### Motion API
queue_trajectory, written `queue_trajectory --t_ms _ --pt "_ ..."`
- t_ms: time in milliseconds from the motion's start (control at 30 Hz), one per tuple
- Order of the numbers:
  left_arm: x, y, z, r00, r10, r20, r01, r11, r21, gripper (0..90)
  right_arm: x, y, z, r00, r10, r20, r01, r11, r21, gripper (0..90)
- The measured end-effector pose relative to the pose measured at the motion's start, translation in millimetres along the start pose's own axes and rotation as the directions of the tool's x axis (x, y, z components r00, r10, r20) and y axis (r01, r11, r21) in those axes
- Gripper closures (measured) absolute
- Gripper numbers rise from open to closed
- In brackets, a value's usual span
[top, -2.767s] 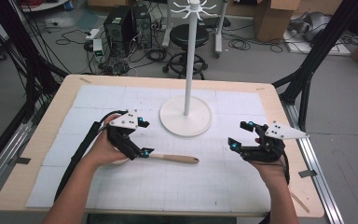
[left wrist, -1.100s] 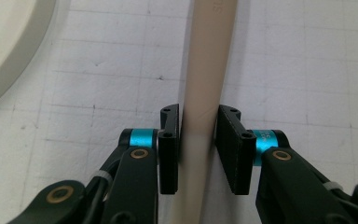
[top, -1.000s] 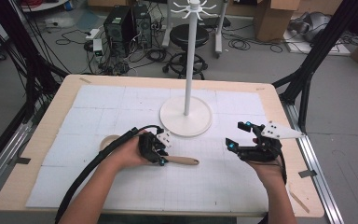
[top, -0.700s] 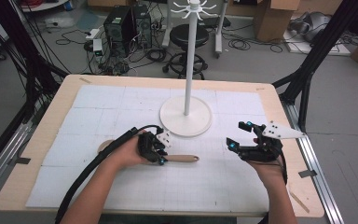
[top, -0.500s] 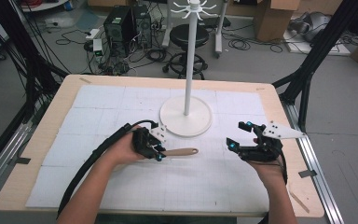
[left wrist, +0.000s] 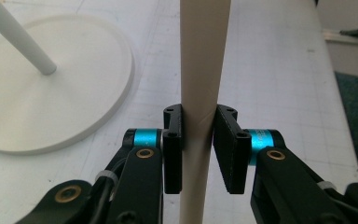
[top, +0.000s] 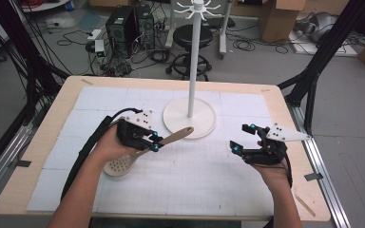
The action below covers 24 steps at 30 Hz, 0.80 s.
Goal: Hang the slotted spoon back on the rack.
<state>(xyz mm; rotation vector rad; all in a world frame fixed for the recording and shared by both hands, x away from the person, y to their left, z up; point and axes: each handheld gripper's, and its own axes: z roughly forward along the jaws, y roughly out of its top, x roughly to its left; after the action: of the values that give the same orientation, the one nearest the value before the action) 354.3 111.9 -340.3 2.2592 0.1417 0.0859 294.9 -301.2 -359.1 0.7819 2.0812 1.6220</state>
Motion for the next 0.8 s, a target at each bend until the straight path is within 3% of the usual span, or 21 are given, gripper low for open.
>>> queue_trajectory --t_ms 200,800 --pt "1.8 4.7 -15.4 0.9999 -0.011 -0.002 0.011 0.9972 -0.074 74.0 -0.2 -0.2 0.7 1.0000 0.003 -0.005 -0.003 1.000 0.003 19.9" --pt "6.5 39.3 -58.5 0.9970 -0.037 -0.068 0.024 0.9828 -0.183 74.0 -1.0 -0.3 0.7 0.9999 0.005 -0.010 -0.005 1.000 0.000 19.9"
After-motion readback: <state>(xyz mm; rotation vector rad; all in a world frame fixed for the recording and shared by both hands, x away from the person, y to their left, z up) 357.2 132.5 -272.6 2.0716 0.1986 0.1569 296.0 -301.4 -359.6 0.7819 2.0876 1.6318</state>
